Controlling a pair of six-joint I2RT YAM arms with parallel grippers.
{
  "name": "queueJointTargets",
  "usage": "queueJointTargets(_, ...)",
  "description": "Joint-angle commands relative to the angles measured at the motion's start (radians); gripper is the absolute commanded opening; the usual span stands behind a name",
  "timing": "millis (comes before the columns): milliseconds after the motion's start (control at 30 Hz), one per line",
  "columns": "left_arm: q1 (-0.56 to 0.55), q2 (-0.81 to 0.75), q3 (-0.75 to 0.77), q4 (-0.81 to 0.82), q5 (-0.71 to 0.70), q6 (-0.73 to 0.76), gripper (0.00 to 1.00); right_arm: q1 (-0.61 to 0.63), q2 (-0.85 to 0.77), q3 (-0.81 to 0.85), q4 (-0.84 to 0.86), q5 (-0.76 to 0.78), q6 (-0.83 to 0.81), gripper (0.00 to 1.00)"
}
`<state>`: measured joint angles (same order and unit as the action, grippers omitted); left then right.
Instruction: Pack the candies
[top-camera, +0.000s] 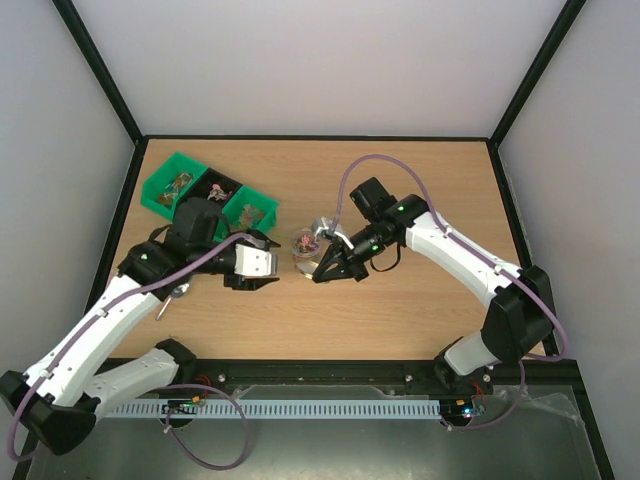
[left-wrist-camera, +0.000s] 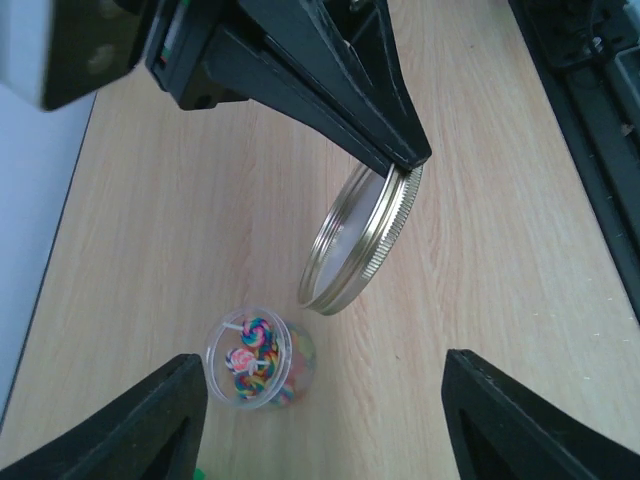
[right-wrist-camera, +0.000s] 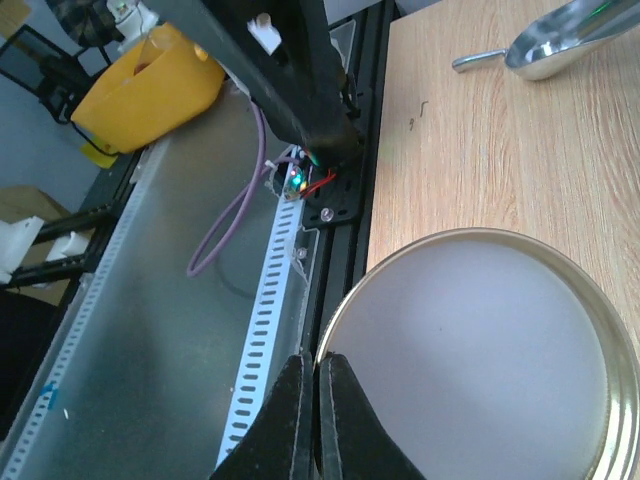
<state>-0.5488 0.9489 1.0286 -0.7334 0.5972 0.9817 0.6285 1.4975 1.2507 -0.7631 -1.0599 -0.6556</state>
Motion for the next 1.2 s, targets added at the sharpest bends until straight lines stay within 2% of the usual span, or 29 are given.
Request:
queueJointTargets(0, -0.070, 0.005, -0.077, 0.207, -0.033, 0.005, 0.64, -0.005, -0.042, -0.028, 0.059, -0.046, 0.090, 0.01)
queueJointTargets(233, -0.160, 0.018, -0.148, 0.317, -0.069, -0.010, 0.58, -0.005, -0.034, -0.019, 0.048, -0.059, 0.090, 0.01)
queueJointTargets(367, -0.205, 0.009, -0.183, 0.397, -0.146, -0.050, 0.51, -0.003, -0.024, -0.017, 0.041, -0.061, 0.082, 0.01)
queueJointTargets(533, -0.230, 0.026, -0.190, 0.400, -0.163, -0.034, 0.45, -0.002, -0.012, -0.007, 0.024, -0.060, 0.066, 0.01)
queueJointTargets(900, -0.244, 0.073, -0.156, 0.337, -0.168, -0.022, 0.21, -0.001, -0.012, 0.002, -0.003, -0.036, 0.032, 0.02)
queueJointTargets(933, -0.244, 0.075, -0.152, 0.335, -0.165, -0.031, 0.20, -0.002, -0.013, 0.001, -0.001, -0.030, 0.039, 0.05)
queueJointTargets(1000, -0.244, 0.079, -0.147, 0.331, -0.156, -0.049, 0.18, -0.008, -0.019, -0.006, 0.027, -0.013, 0.088, 0.20)
queueJointTargets(1133, -0.209, 0.104, -0.122, 0.302, -0.091, -0.122, 0.14, -0.088, -0.060, -0.050, 0.138, -0.009, 0.210, 0.62)
queueJointTargets(1167, -0.185, 0.122, -0.102, 0.282, -0.049, -0.152, 0.14, -0.117, -0.074, -0.060, 0.168, -0.012, 0.234, 0.68)
